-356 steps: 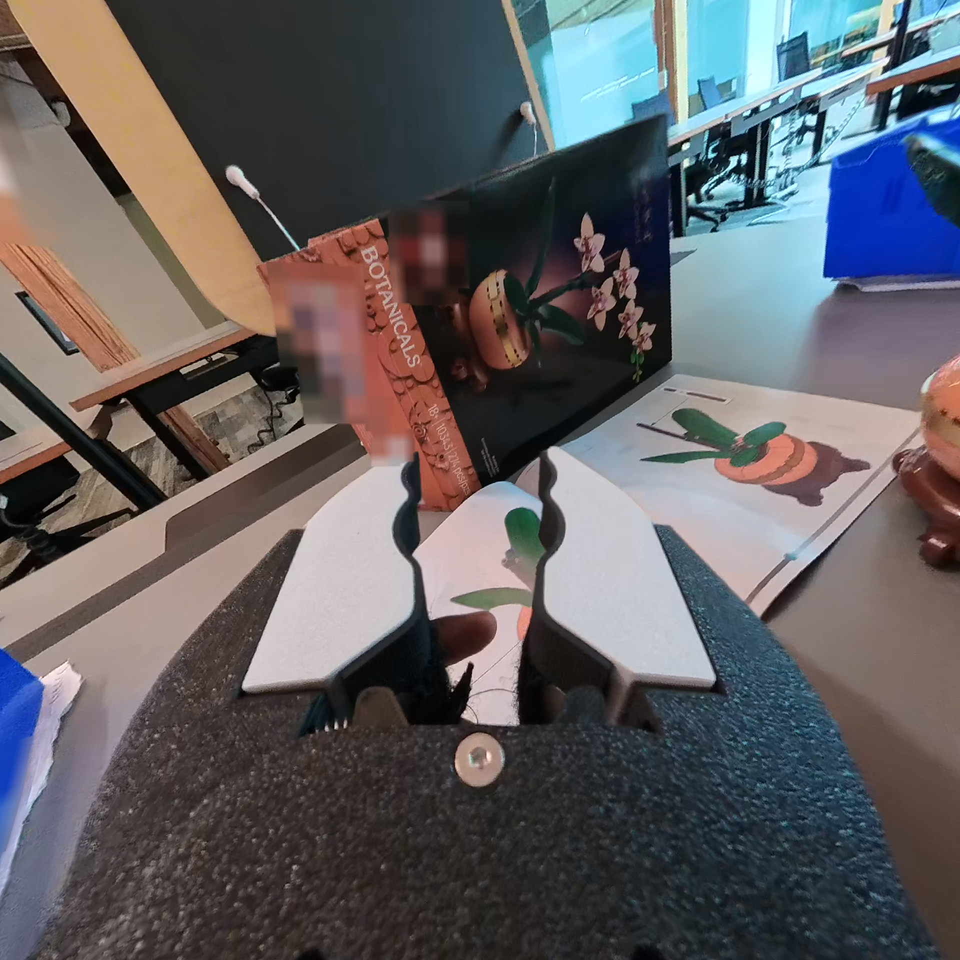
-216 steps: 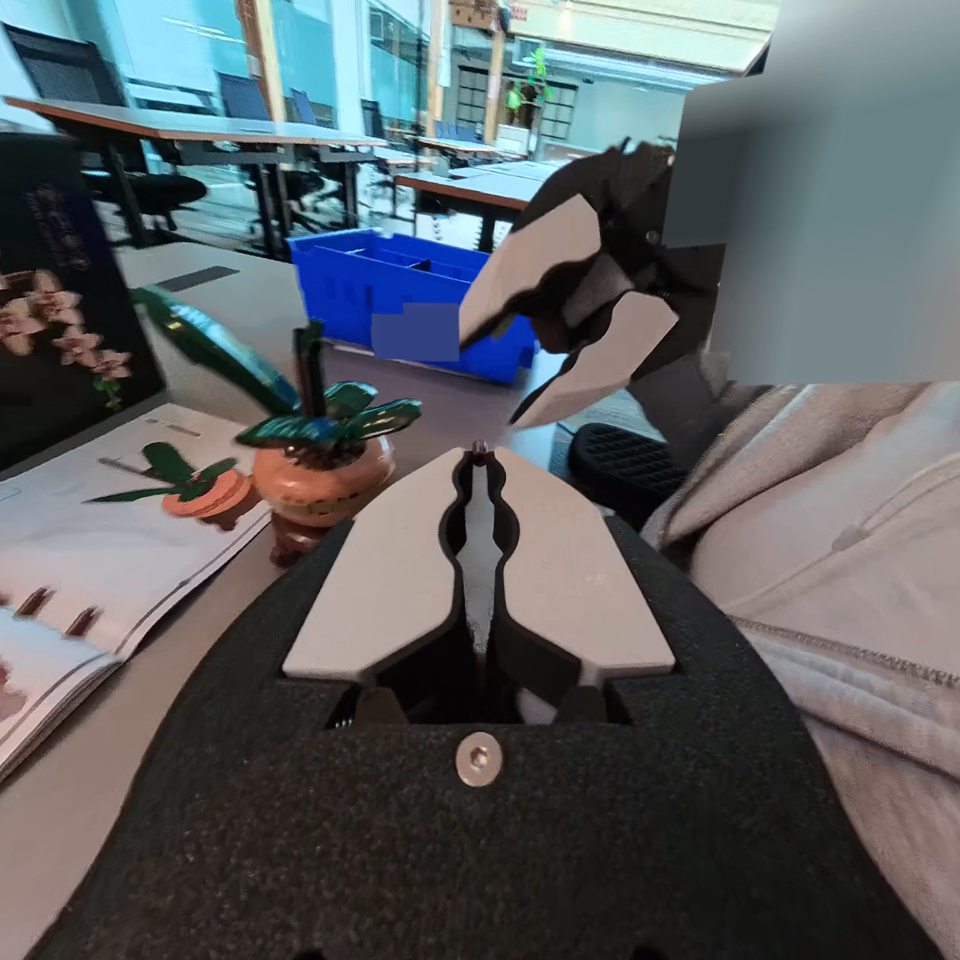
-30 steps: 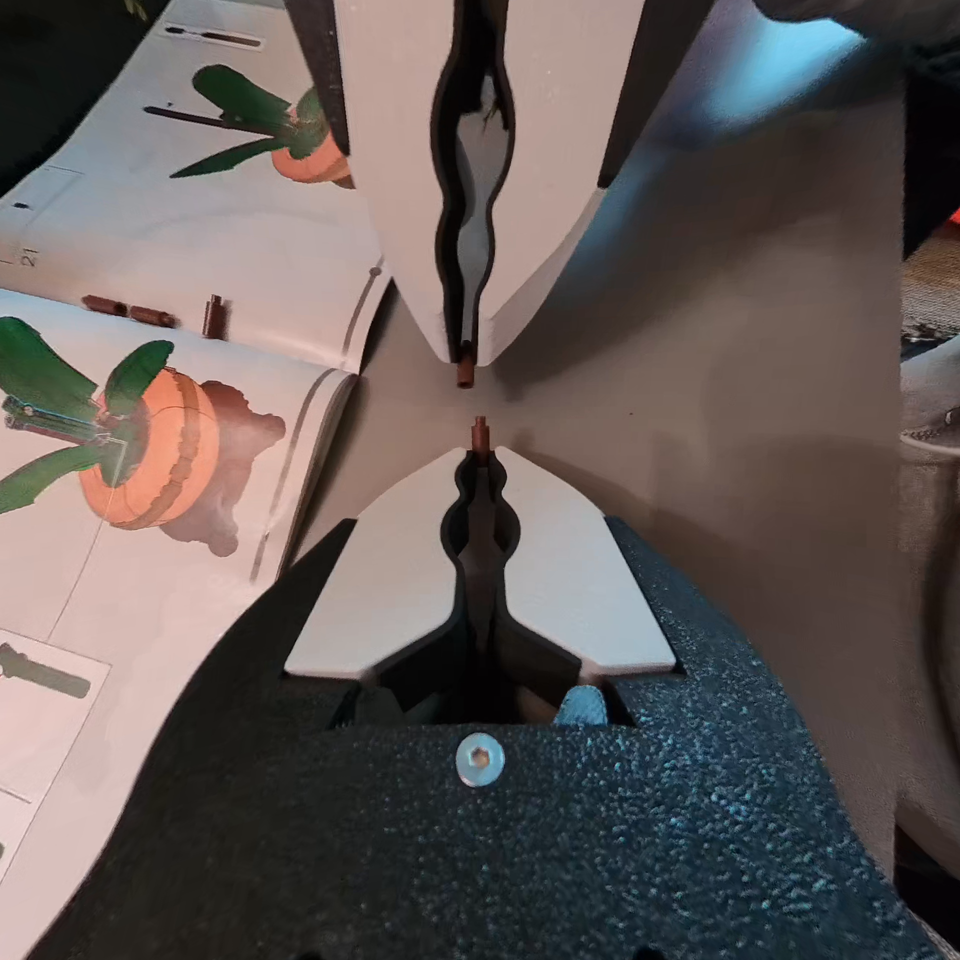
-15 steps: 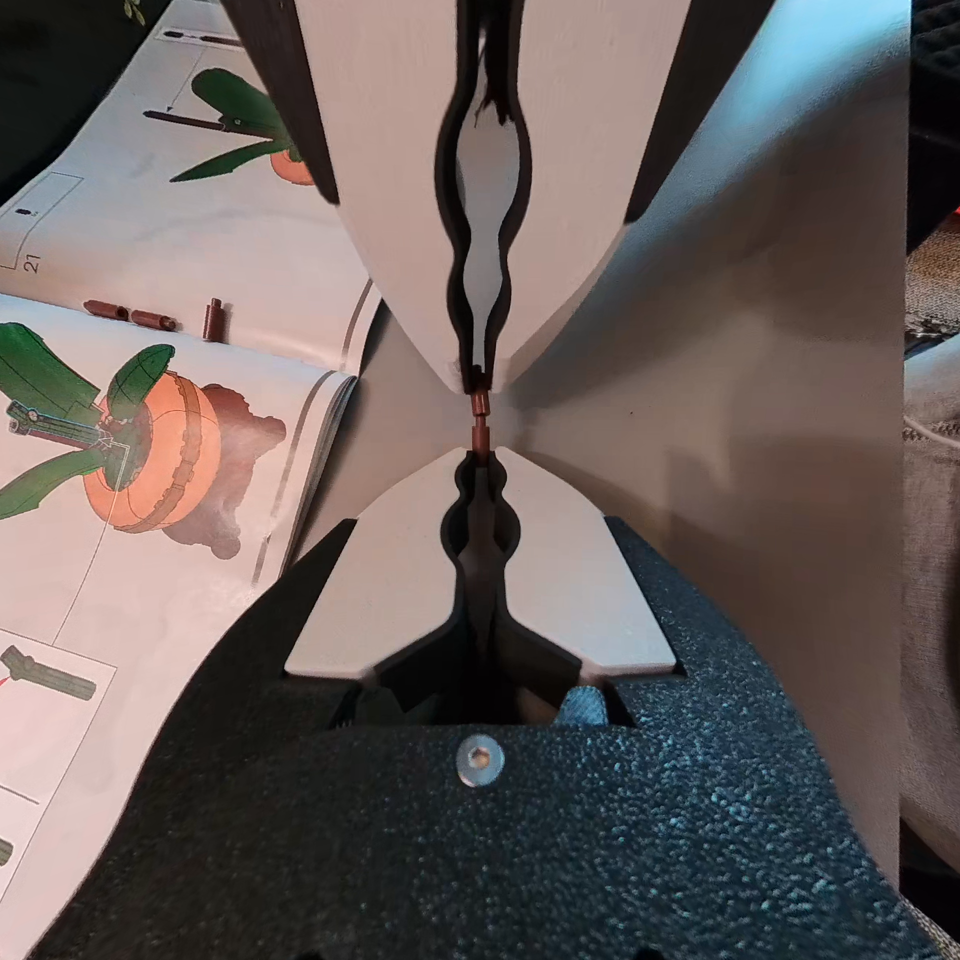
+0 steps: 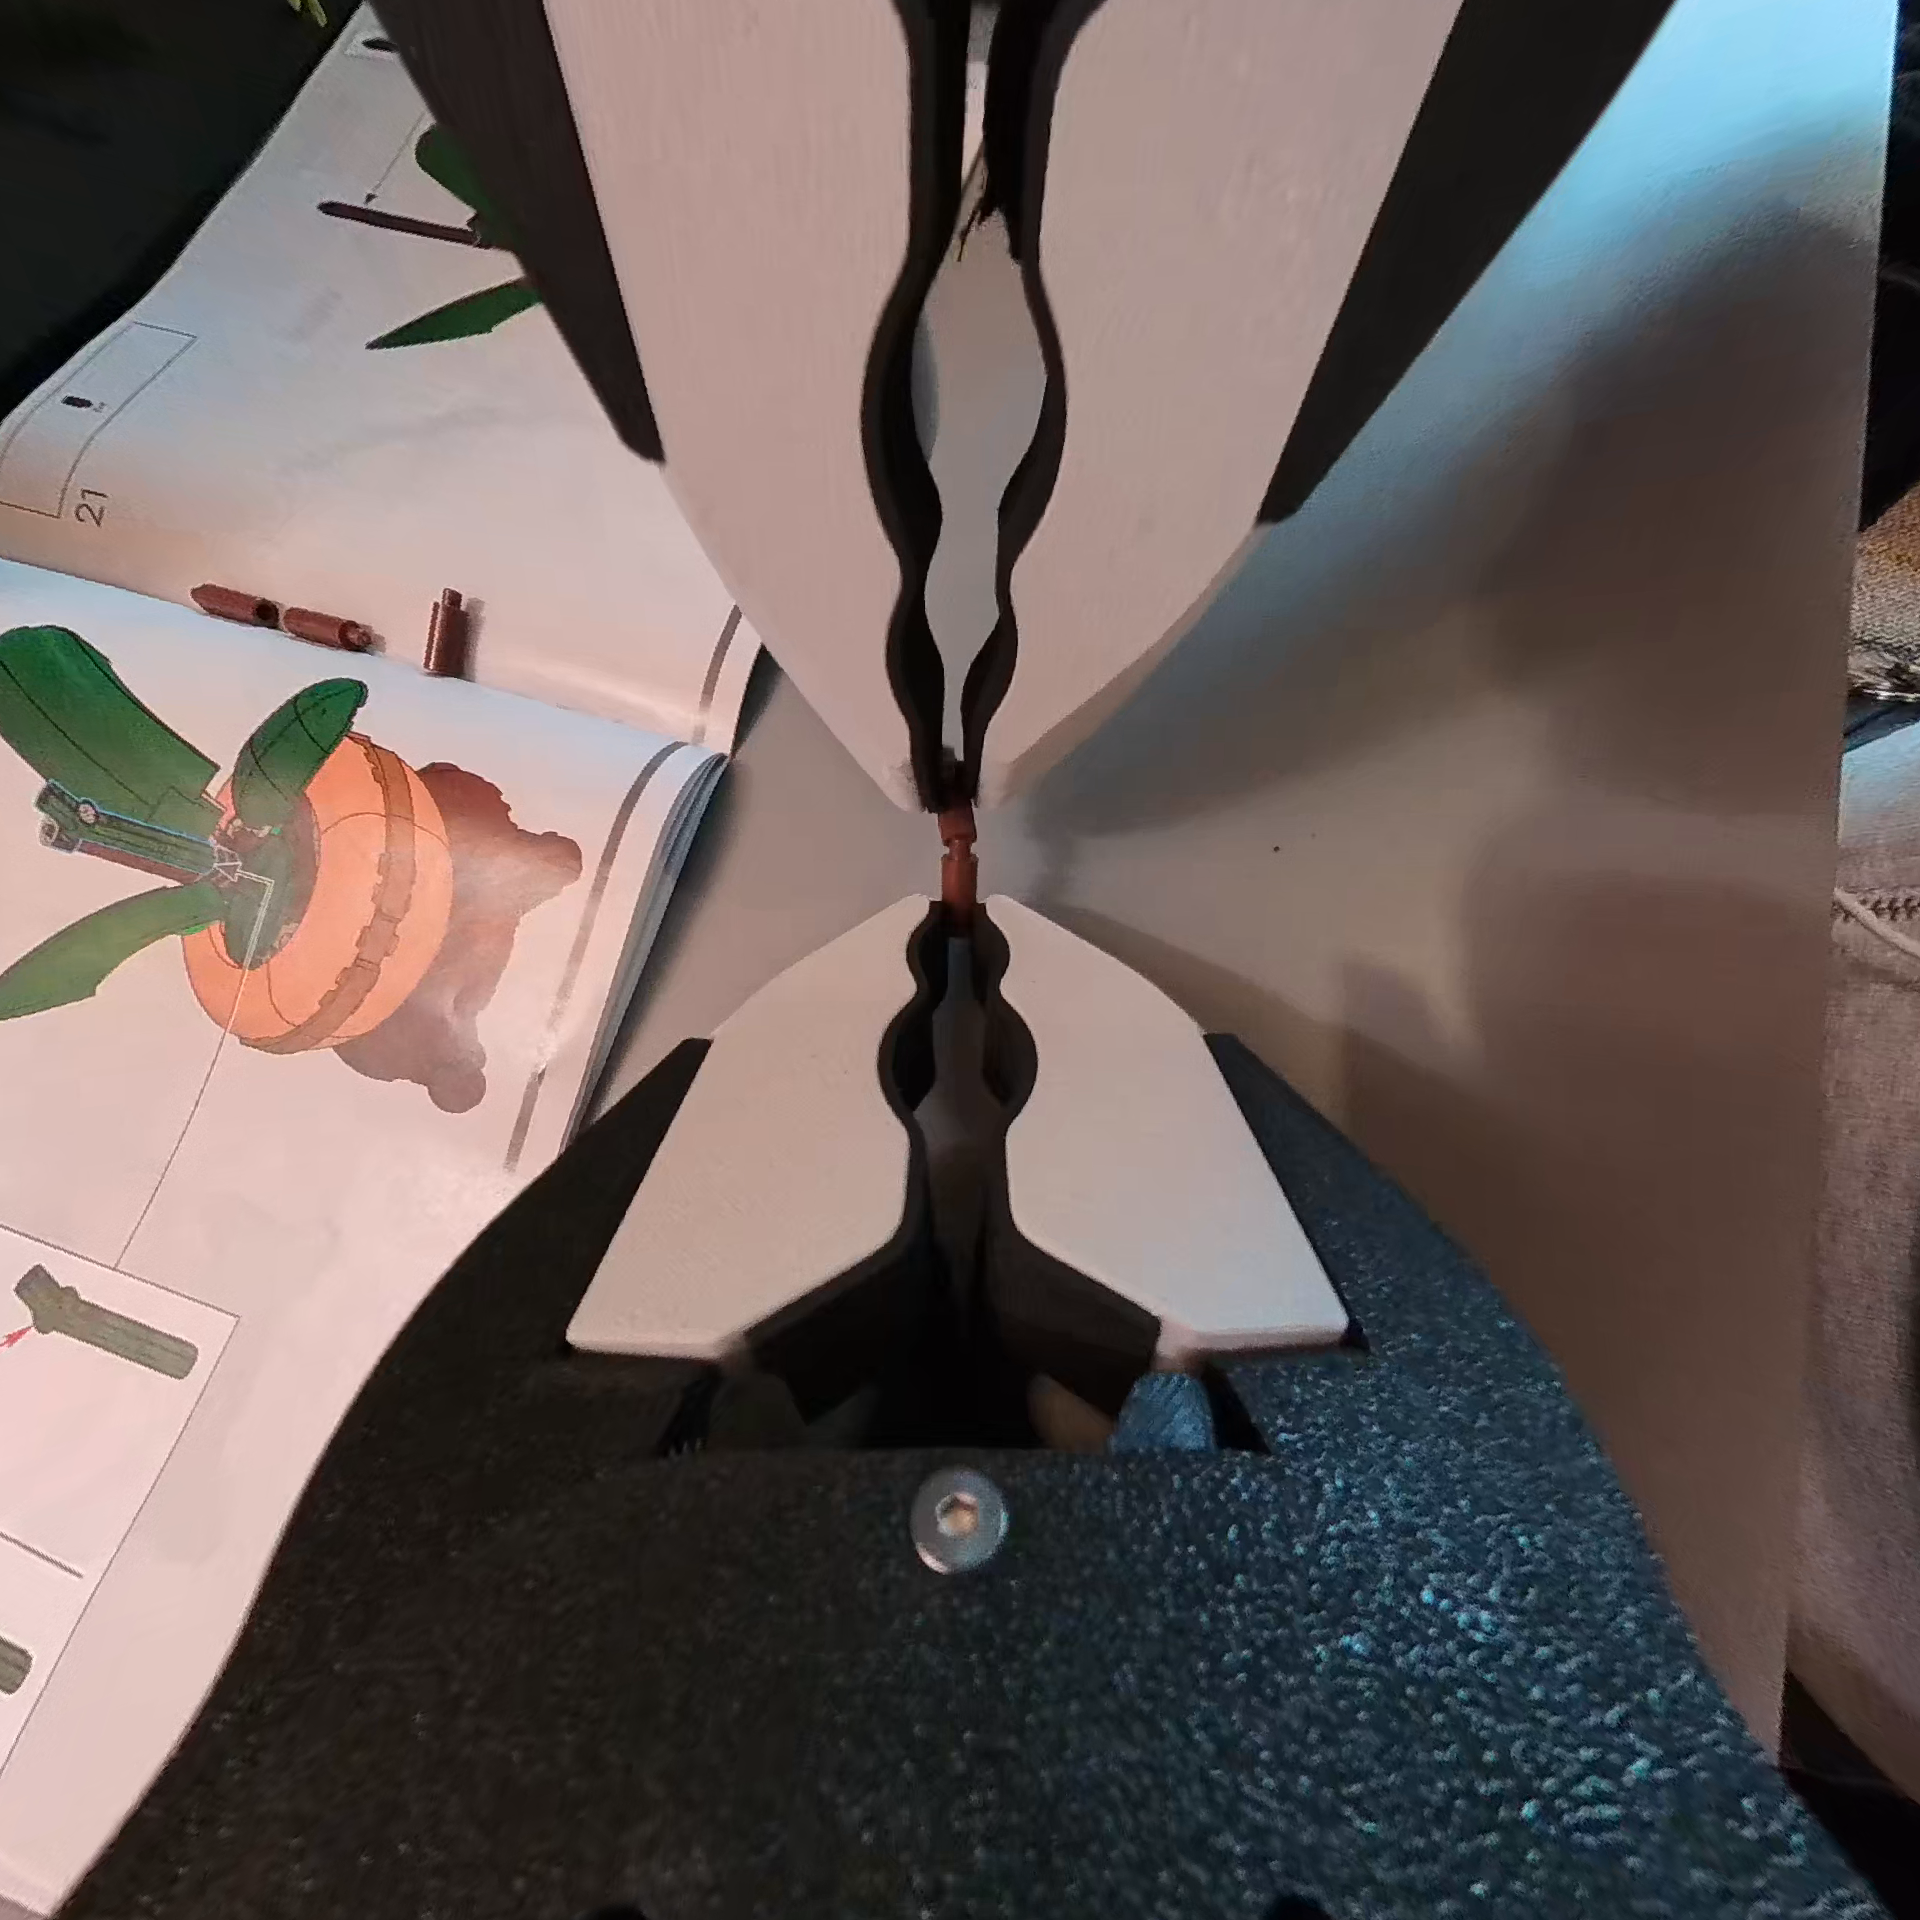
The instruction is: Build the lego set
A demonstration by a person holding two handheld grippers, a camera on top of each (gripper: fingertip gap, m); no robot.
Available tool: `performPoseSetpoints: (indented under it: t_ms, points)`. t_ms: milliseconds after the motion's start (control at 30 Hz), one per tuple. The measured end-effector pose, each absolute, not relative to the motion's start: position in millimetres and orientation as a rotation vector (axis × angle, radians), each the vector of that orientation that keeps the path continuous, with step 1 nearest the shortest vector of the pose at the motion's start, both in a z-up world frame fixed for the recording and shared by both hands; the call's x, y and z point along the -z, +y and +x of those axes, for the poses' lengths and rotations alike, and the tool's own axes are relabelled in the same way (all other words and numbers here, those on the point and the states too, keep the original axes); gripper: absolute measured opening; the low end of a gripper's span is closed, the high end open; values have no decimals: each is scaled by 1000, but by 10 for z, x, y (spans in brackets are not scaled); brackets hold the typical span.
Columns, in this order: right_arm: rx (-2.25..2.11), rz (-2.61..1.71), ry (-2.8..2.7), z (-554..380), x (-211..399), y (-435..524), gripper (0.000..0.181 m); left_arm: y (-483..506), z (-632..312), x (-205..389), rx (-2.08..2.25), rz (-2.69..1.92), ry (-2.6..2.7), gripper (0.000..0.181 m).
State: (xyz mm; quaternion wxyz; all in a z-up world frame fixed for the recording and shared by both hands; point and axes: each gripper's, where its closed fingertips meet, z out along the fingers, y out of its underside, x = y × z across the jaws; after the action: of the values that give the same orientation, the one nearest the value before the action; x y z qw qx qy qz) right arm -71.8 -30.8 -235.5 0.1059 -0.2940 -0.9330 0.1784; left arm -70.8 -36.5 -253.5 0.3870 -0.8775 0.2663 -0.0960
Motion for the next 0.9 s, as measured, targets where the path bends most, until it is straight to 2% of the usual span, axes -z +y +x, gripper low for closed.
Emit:
performPoseSetpoints:
  t_ms: [300,533,567,633,733,900]
  points:
    - [-593,-904,-2686,-709,2281,-241,0,-337,-710,2516,214,-2224,671,3]
    - [-857,-1205,-2313,-712,2393,169,0,-378,-912,2423,267,-2198,518,4]
    - [-938,-1288,-2240,-704,2345,180,1,-368,-921,2401,270,-2185,500,3]
    - [-1149,-1435,-2101,-670,2239,116,19,-320,-929,2322,267,-2134,448,3]
    - [-1308,-1560,-1946,-631,2203,-28,22,-238,-990,2184,237,-2041,352,3]
    - [-931,-1282,-2147,-590,2420,-97,14,-232,-1081,2027,275,-1937,263,3]
